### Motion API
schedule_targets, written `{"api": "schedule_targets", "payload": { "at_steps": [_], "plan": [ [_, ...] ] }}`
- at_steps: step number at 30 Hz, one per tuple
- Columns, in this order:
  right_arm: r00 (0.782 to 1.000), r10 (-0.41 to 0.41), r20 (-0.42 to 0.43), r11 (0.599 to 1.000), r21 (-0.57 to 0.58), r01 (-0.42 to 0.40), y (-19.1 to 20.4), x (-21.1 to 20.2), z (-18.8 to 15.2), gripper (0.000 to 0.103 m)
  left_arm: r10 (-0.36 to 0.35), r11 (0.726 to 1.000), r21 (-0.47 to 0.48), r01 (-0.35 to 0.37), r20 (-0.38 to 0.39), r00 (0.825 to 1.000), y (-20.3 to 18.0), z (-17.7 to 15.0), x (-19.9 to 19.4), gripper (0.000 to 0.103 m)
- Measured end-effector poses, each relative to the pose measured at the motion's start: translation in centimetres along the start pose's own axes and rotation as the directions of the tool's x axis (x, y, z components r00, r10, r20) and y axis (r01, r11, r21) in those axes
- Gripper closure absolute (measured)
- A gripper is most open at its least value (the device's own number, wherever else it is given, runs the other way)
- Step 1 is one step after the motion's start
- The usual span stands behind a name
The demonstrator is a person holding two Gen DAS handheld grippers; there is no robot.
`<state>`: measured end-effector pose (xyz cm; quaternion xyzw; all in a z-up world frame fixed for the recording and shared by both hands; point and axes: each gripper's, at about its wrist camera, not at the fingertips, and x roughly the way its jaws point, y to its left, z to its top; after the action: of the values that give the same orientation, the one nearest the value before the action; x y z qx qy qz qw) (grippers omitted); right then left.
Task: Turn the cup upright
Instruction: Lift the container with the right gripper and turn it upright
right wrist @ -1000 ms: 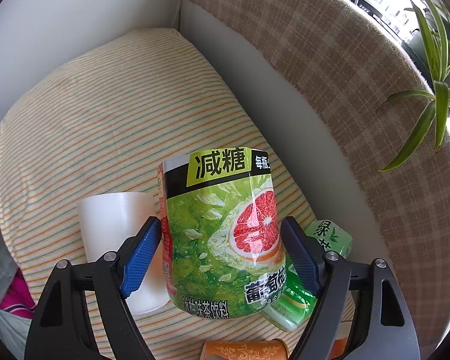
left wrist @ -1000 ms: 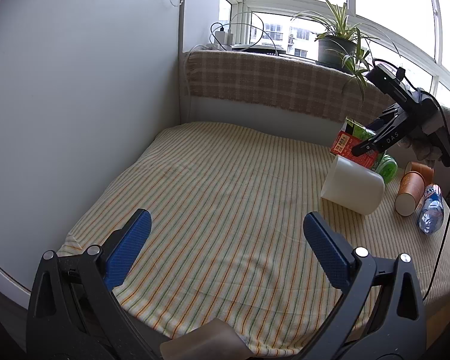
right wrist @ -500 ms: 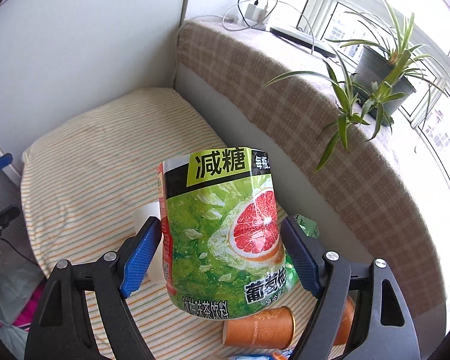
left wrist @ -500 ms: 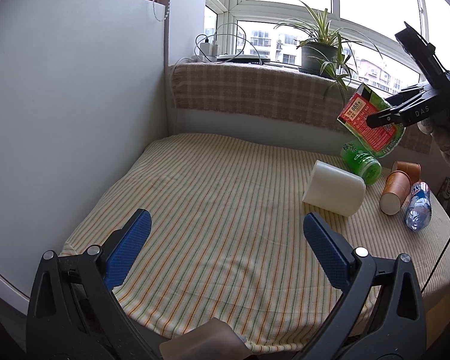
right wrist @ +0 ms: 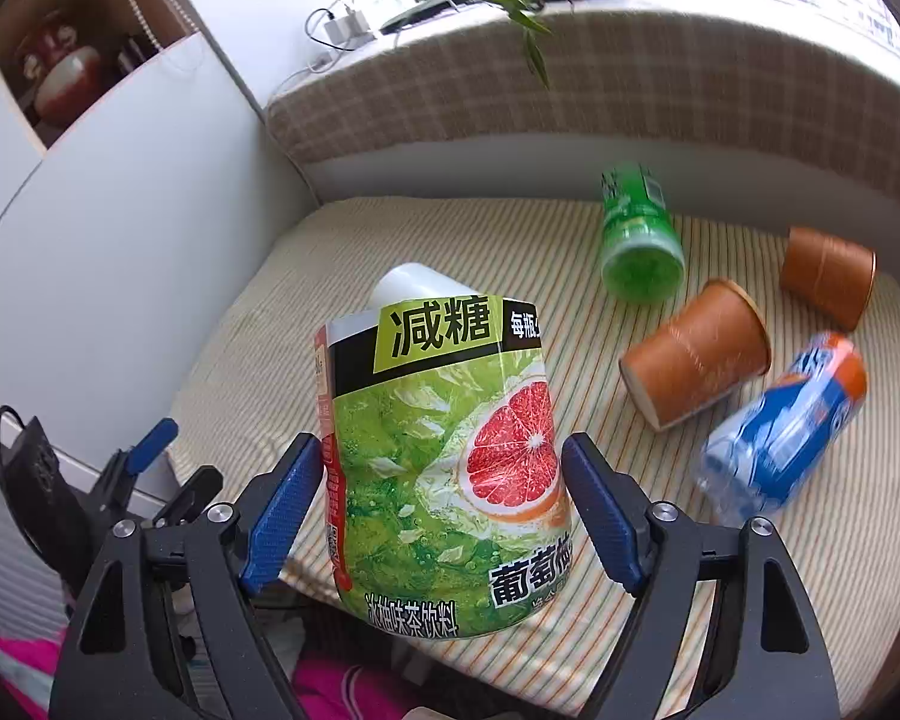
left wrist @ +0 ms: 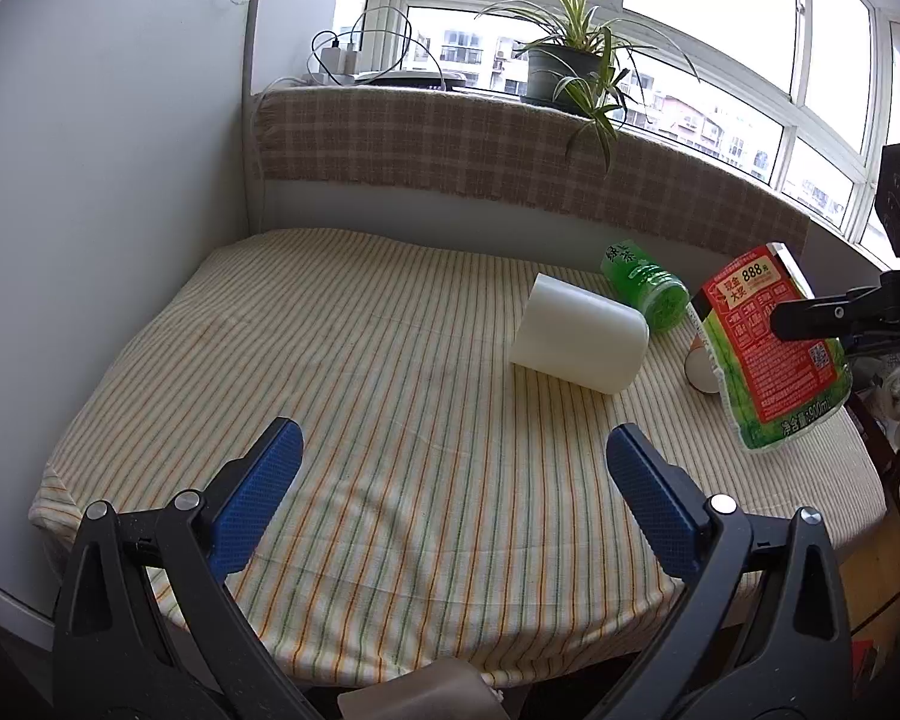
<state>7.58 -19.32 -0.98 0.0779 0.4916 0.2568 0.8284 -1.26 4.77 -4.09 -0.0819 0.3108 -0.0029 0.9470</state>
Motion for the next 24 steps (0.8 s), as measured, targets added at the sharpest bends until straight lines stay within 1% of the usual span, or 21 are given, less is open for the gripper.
{"api": "schedule_targets", "payload": {
  "at_steps": [3,5,9,12,15,19,22,24],
  "plan": [
    [0.997,0.063,-0.039,0.984,0.167,-0.055,-2.0,1.9,-1.8,0.022,-0.058,0.998,-0.038,0.056,-0.052,0.997,-0.2,-0.3,0.9,0.000],
    [0.996,0.079,-0.039,0.968,0.240,-0.067,-2.9,2.7,-3.0,0.022,-0.080,0.996,-0.051,0.076,-0.077,0.994,-0.5,-0.6,1.3,0.000],
    [0.996,0.079,-0.035,0.946,0.318,-0.064,-3.9,4.0,-4.2,0.021,-0.112,0.992,-0.066,0.105,-0.116,0.987,-1.0,-0.9,1.8,0.000],
    [0.994,0.107,-0.036,0.927,0.365,-0.087,-4.5,4.8,-4.8,0.021,-0.131,0.990,-0.076,0.121,-0.141,0.981,-1.2,-0.9,2.2,0.000],
    [0.993,0.114,-0.027,0.917,0.387,-0.095,-5.1,5.0,-5.2,0.020,-0.166,0.984,-0.091,0.152,-0.168,0.972,-1.7,-0.9,2.7,0.000],
    [0.994,0.105,-0.023,0.928,0.361,-0.090,-4.5,5.0,-5.0,0.020,-0.216,0.974,-0.112,0.197,-0.199,0.956,-2.4,-0.7,3.2,0.000],
    [0.994,0.105,-0.019,0.940,0.328,-0.093,-3.9,4.8,-4.8,0.020,-0.262,0.962,-0.144,0.234,-0.222,0.939,-2.8,-0.4,3.7,0.000],
    [0.993,0.117,-0.008,0.941,0.321,-0.108,-3.9,4.3,-4.9,0.020,-0.294,0.951,-0.169,0.258,-0.238,0.926,-3.0,-0.1,4.0,0.000]
  ]
}}
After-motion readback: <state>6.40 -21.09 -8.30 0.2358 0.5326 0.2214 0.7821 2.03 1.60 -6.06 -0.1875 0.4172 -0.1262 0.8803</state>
